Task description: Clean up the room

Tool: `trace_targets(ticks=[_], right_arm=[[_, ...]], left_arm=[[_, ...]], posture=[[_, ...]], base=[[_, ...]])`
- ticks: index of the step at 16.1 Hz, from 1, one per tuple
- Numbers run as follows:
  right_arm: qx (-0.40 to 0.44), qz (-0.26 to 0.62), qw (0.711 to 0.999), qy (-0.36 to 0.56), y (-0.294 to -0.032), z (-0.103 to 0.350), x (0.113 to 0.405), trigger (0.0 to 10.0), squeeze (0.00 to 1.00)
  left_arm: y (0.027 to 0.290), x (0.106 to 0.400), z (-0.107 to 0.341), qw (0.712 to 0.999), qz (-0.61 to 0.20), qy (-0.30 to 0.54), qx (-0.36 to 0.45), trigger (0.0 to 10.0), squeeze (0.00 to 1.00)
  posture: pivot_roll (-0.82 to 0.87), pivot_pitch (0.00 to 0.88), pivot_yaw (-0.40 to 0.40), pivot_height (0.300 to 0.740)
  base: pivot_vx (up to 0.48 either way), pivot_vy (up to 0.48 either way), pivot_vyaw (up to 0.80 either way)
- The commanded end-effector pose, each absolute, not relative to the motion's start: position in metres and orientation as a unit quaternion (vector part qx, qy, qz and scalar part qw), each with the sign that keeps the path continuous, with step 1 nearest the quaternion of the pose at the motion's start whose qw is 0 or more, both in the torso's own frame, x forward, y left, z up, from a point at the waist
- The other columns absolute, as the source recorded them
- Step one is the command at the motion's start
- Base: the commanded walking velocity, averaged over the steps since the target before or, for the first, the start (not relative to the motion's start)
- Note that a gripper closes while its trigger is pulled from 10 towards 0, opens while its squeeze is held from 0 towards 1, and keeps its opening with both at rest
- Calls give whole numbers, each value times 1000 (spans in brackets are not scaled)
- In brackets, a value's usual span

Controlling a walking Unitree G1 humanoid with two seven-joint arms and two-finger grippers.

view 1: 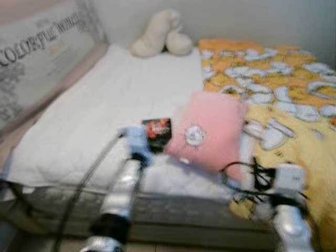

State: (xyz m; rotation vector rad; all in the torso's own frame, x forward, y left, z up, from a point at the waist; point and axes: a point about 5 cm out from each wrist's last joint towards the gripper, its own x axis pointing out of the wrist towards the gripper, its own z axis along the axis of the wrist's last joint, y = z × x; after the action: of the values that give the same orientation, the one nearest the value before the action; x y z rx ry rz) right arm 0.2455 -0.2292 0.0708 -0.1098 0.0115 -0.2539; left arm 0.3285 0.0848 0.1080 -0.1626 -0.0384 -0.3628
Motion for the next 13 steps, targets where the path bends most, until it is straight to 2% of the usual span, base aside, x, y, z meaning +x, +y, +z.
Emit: trace_targets(ticks=[1, 4, 7, 9, 10, 12, 13], right_arm=[[-50, -121, 991, -2, -223, 74, 249, 10000, 0], [-53, -126, 991, 1, -229, 73, 246, 10000, 0], [-44, -149, 988, -6, -238, 79, 246, 10000, 0], [-5, -203, 979, -22, -266, 101, 252, 10000, 0], [24, -209, 978, -9, -271, 101, 254, 10000, 0], [83, -190, 977, 45, -277, 95, 257, 10000, 0], [77, -187, 979, 36, -283, 100, 256, 10000, 0]], left_arm=[[98, 332, 108, 983, -168, -20, -70, 10000, 0], [94, 330, 107, 981, -179, -19, -73, 10000, 0], [79, 328, 115, 972, -223, -36, -70, 10000, 0], [66, 342, 129, 968, -244, -12, -53, 10000, 0], [62, 349, 130, 965, -259, 21, -27, 10000, 0], [54, 359, 133, 944, -311, 97, -48, 10000, 0], [56, 366, 143, 942, -319, 79, -70, 10000, 0]], posture=[[83, 0, 43, 740], [76, 0, 45, 740], [72, 0, 46, 740], [63, 0, 46, 740], [62, 0, 45, 740], [55, 0, 50, 740], [42, 0, 59, 740]], base=[[480, 0, 0], [480, 0, 0], [480, 0, 0], [431, 0, 0], [0, 0, 0], [0, 0, 0], [0, 0, 0]])
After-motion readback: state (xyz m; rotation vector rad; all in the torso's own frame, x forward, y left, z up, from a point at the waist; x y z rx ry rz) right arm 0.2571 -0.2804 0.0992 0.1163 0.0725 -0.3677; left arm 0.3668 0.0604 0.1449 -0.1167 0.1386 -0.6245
